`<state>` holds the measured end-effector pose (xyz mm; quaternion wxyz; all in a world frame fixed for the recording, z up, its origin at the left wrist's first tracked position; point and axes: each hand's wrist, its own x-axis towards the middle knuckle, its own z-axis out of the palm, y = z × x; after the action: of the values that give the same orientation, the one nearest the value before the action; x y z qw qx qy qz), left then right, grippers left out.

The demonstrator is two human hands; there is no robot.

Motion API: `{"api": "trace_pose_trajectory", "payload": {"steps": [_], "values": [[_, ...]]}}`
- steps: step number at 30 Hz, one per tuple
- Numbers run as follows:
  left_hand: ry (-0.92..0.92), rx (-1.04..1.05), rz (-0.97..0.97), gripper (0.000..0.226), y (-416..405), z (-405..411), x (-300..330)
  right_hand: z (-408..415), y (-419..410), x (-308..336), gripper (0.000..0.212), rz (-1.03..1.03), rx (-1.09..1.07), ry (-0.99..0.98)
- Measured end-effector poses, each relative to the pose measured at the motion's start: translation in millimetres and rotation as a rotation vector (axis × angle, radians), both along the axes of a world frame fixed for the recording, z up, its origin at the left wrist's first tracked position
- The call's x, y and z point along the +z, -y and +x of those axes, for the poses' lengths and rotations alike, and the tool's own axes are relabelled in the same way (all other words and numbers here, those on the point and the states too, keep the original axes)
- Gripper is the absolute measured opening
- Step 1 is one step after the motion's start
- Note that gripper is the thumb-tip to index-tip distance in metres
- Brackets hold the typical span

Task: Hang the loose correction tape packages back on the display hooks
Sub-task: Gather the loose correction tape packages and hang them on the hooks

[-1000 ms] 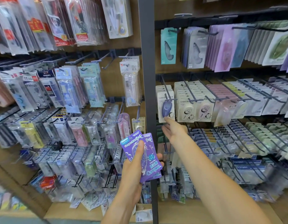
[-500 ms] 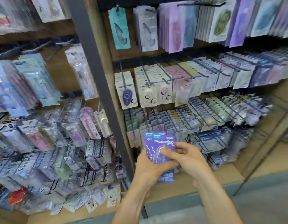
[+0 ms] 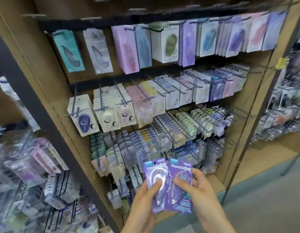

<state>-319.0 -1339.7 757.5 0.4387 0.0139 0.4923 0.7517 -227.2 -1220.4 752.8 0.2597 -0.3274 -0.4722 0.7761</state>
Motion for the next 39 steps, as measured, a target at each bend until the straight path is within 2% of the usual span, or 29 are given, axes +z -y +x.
{"api": "trace_pose_trajectory", "payload": {"steps": [3, 6, 11, 16, 19, 24, 29, 32, 39], "values": [[0.159, 0.079, 0.024, 0.049, -14.3, -2.6, 7.6, 10.9, -27.5, 1.6, 0.044, -0.068, -0.086, -0.067], [0.212, 0.158, 0.142, 0.036, -19.3, -6.5, 15.4, 27.4, -58.6, 6.6, 0.038, -0.096, -0.185, -0.105], [0.148, 0.21, 0.175, 0.02, -42.4, 2.7, 20.8, 49.1, -98.1, 7.4, 0.021, -0.1, -0.24, -0.14], [0.13, 0.161, 0.154, 0.018, -83.3, 18.9, 20.8, 64.4, -130.5, 7.6, 0.03, -0.114, -0.179, -0.179], [0.104, 0.131, 0.133, 0.03, -113.4, 23.9, 24.2, 68.3, -159.7, 18.2, 0.025, -0.052, -0.217, -0.21], [-0.078, 0.126, 0.055, 0.036, -162.8, 31.8, 47.1, 48.3, -230.8, 42.6, 0.013, -0.047, -0.354, -0.333], [-0.129, 0.159, 0.033, 0.014, -204.0, 33.9, 66.0, 11.4, -306.6, 61.0, 0.029, -0.074, -0.39, -0.29], [-0.155, 0.163, 0.01, 0.015, -222.7, 32.7, 71.5, -6.8, -341.5, 65.2, 0.038, -0.064, -0.423, -0.289], [-0.188, 0.161, -0.018, 0.02, -247.7, 24.8, 77.9, -23.8, -381.0, 72.8, 0.032, 0.035, -0.372, -0.294]]}}
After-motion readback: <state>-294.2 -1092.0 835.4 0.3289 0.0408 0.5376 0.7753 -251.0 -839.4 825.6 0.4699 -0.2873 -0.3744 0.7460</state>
